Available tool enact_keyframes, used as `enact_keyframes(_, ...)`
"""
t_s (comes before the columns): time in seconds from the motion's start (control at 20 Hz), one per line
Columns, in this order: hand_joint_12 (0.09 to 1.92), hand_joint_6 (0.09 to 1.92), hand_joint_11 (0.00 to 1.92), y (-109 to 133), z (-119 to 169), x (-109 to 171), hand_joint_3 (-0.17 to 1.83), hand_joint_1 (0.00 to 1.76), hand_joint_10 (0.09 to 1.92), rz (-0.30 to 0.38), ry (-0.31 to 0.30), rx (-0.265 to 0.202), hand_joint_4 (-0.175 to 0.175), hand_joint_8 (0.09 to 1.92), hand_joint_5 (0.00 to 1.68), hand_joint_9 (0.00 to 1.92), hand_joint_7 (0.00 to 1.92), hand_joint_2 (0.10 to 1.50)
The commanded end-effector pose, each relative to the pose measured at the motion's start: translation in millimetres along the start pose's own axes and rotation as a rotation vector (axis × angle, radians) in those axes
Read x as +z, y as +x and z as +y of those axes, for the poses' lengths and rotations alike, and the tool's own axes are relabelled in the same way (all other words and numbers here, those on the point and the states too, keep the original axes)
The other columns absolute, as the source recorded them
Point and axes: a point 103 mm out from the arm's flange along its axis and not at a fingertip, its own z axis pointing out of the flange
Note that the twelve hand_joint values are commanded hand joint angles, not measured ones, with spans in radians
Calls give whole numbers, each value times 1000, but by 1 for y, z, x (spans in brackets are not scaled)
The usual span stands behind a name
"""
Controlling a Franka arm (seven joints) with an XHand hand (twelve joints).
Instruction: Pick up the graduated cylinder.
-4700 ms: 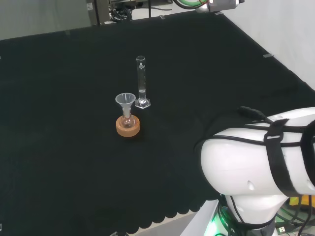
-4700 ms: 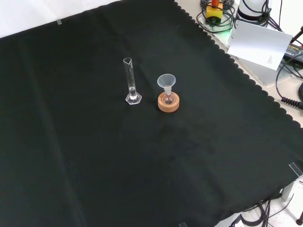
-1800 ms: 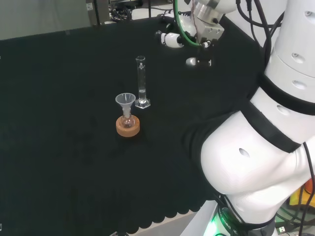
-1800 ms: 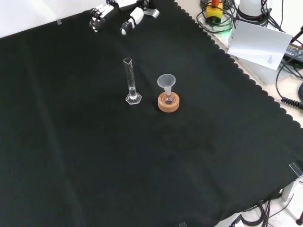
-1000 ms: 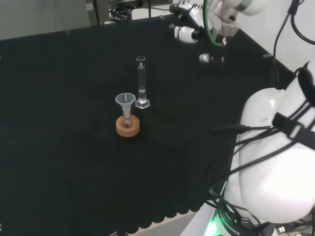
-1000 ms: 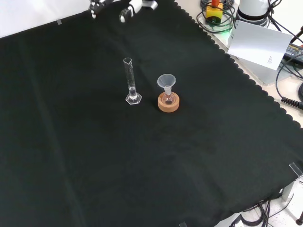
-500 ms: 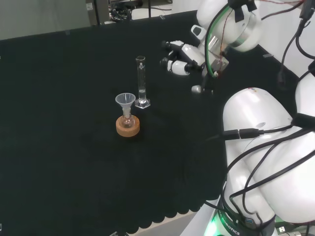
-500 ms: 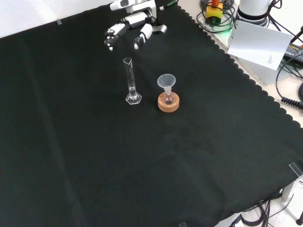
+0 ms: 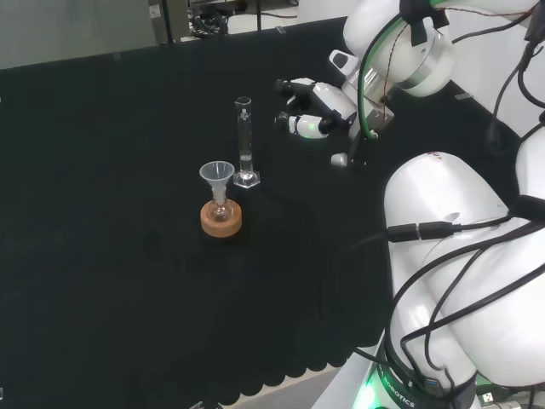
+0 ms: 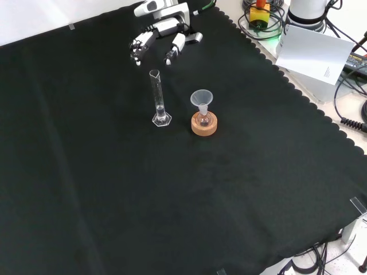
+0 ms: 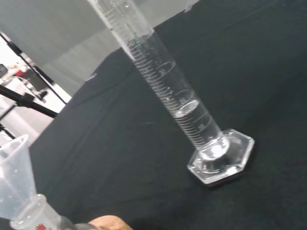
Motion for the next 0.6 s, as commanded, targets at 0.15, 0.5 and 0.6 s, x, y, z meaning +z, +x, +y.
enact_keyframes(0.15,1325,87,282,-14,6,53,-175,850,607,234,45,-60,-64,673,457,526,305,1063)
enact_keyframes(0.5,1321,87,307,-13,19,71,-175,877,608,297,53,-105,-65,673,470,535,305,1050)
enact_keyframes(0.6,1318,87,313,-12,22,75,-175,889,610,302,57,-116,-65,675,484,546,310,1047)
